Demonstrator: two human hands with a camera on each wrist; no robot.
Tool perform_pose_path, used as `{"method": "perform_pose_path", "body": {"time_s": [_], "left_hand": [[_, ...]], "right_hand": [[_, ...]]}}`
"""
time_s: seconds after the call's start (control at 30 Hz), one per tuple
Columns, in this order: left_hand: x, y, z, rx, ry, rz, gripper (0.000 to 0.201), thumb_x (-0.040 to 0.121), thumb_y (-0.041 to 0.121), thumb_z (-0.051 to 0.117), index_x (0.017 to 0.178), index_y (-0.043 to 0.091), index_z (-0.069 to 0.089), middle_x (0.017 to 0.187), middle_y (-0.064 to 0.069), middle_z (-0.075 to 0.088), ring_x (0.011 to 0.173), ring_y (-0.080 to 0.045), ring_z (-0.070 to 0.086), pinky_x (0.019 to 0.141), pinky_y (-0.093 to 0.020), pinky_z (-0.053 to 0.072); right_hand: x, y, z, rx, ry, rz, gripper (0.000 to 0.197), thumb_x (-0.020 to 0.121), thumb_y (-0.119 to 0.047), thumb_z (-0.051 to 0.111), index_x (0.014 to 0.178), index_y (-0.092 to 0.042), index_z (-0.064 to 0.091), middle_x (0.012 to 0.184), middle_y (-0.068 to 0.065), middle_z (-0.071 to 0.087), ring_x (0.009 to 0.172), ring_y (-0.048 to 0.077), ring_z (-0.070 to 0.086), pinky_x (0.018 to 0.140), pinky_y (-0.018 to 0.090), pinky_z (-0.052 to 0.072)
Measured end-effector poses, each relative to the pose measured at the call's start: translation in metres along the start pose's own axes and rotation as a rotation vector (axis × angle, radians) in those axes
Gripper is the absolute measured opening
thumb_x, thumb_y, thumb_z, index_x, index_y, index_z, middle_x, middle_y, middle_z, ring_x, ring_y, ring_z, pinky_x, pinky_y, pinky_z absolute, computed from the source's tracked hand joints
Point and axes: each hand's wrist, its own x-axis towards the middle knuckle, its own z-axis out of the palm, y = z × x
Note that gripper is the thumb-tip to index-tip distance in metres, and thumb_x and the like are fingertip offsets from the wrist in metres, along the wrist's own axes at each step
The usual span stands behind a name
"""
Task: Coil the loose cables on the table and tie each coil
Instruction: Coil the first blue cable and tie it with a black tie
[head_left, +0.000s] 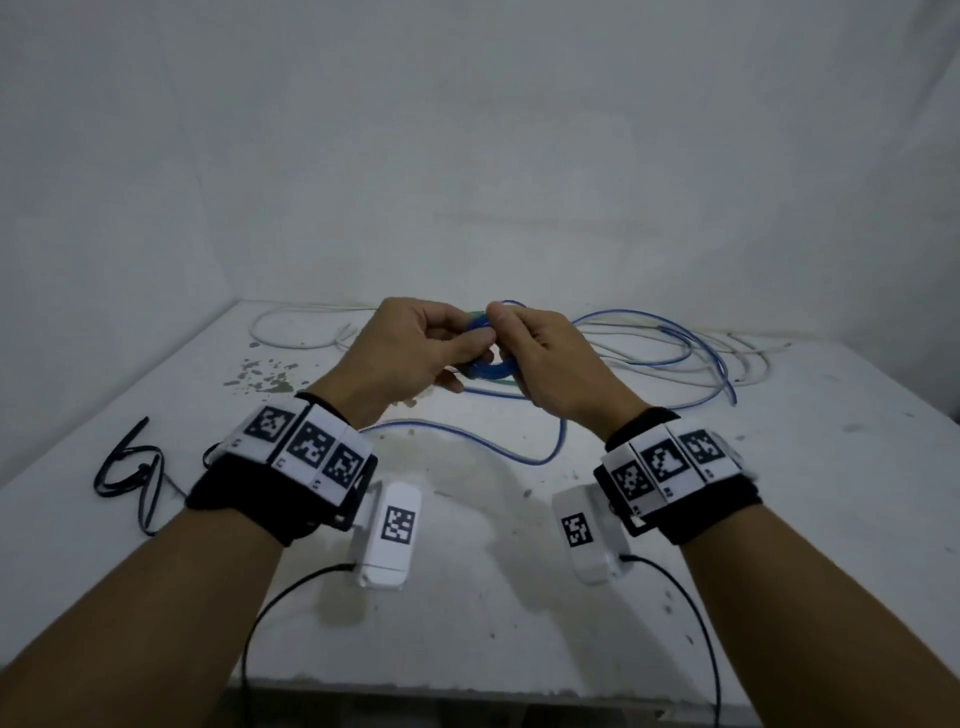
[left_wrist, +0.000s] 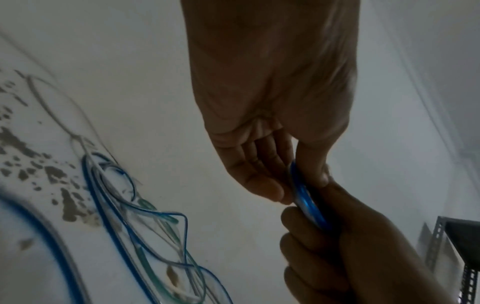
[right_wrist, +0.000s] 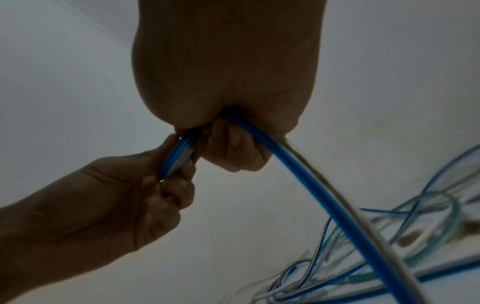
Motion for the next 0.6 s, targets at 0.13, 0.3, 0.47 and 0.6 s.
{"method": "perform_pose_path", "body": {"time_s": [0.13,0.3,0.47,0.6], "left_hand": [[0.001,0.004,0.005,-0.151,0.085,0.008,0.014,0.088,0.012,0.07,0.098,0.004,0.074,0.082,-0.008,0.075,0.074,-0.014,0.071,0.063,-0.02,0.054],[0.002,0.003,0.031,-0.486,0.213,0.007,0.012,0.091,0.012,0.066,0.1,0.008,0.073,0.083,-0.003,0.076,0.074,-0.012,0.071,0.065,-0.02,0.054],[-0.003,0.0,0.029,-0.402,0.093,-0.003,0.018,0.093,0.014,0.063,0.107,0.007,0.071,0.092,-0.005,0.077,0.083,-0.015,0.073,0.071,-0.022,0.056],[-0.002,0.008,0.004,0.099,-0.015,0.035,0.017,0.09,0.019,0.07,0.104,0.011,0.075,0.088,-0.002,0.077,0.075,-0.008,0.069,0.065,-0.023,0.054]], "right_hand": [[0.001,-0.006,-0.004,0.067,0.08,-0.028,0.04,0.104,-0.03,0.048,0.066,-0.02,0.053,0.045,-0.018,0.046,0.044,0.003,0.042,0.051,0.013,0.03],[0.003,-0.012,0.009,0.204,0.386,-0.071,0.04,0.105,-0.03,0.045,0.07,-0.01,0.047,0.058,-0.012,0.042,0.055,0.004,0.037,0.055,0.02,0.034],[-0.001,-0.006,0.006,0.087,0.328,-0.102,0.043,0.107,-0.03,0.037,0.08,0.002,0.05,0.067,0.013,0.047,0.06,0.022,0.043,0.057,0.033,0.038],[0.0,-0.001,-0.012,-0.156,0.05,-0.111,0.04,0.106,-0.03,0.04,0.077,-0.006,0.053,0.062,-0.005,0.045,0.056,0.007,0.04,0.055,0.019,0.031]]}}
